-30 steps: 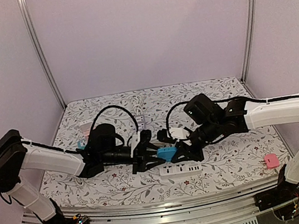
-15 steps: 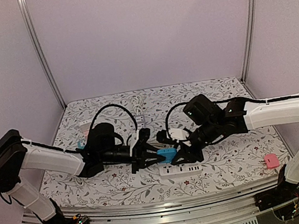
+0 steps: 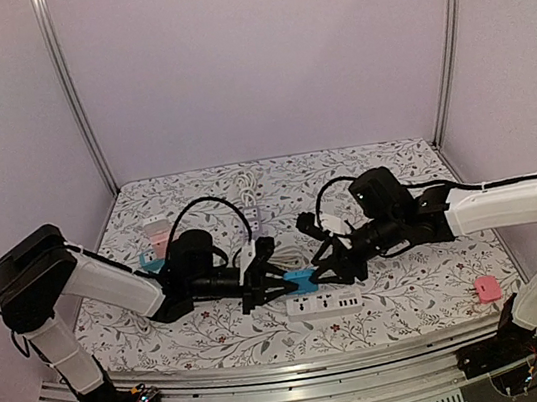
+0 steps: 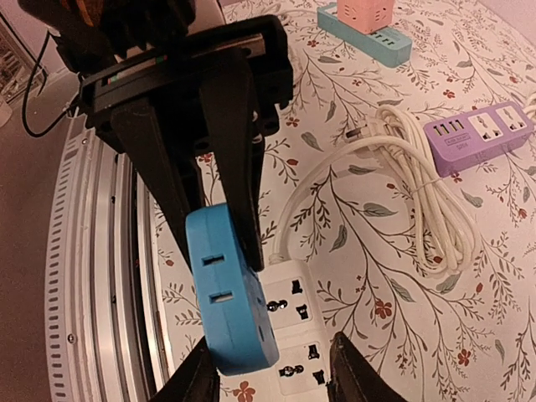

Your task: Insert the plug

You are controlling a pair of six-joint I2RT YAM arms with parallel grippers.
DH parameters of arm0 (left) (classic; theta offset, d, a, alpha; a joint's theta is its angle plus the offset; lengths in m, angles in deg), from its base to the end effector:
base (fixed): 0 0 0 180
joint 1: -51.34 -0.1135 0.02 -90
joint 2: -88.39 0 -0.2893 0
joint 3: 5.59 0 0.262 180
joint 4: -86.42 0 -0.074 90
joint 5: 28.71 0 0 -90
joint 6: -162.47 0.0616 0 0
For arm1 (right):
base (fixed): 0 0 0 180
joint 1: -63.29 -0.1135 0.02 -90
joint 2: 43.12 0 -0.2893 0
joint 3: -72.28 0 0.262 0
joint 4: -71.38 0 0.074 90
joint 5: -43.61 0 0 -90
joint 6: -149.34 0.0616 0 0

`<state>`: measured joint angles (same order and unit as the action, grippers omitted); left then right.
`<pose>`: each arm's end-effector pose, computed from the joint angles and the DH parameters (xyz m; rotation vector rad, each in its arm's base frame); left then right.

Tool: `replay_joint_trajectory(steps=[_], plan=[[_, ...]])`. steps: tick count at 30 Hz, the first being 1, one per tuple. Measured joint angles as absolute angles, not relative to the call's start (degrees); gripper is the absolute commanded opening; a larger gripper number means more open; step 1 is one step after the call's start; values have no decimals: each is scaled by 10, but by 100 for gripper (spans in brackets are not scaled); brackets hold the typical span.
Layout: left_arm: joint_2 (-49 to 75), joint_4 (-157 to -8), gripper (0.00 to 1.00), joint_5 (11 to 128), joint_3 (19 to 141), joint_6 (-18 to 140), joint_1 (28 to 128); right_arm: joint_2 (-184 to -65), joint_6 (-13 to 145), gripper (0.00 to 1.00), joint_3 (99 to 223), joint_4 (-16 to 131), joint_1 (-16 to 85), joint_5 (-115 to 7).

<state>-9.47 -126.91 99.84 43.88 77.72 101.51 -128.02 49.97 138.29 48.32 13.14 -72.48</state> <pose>0.1957 -0.2945 0.1724 1.3124 1.4215 -1.1512 0.1960 0.2771 0.2304 -1.3842 1.9294 0.8798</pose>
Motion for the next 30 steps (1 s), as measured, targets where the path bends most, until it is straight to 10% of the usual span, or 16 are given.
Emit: replay_joint_trajectory(steps=[30], plan=[[-207, -1343, 0, 1029, 439, 748, 985, -1402, 468, 0, 1403, 537, 134, -769]])
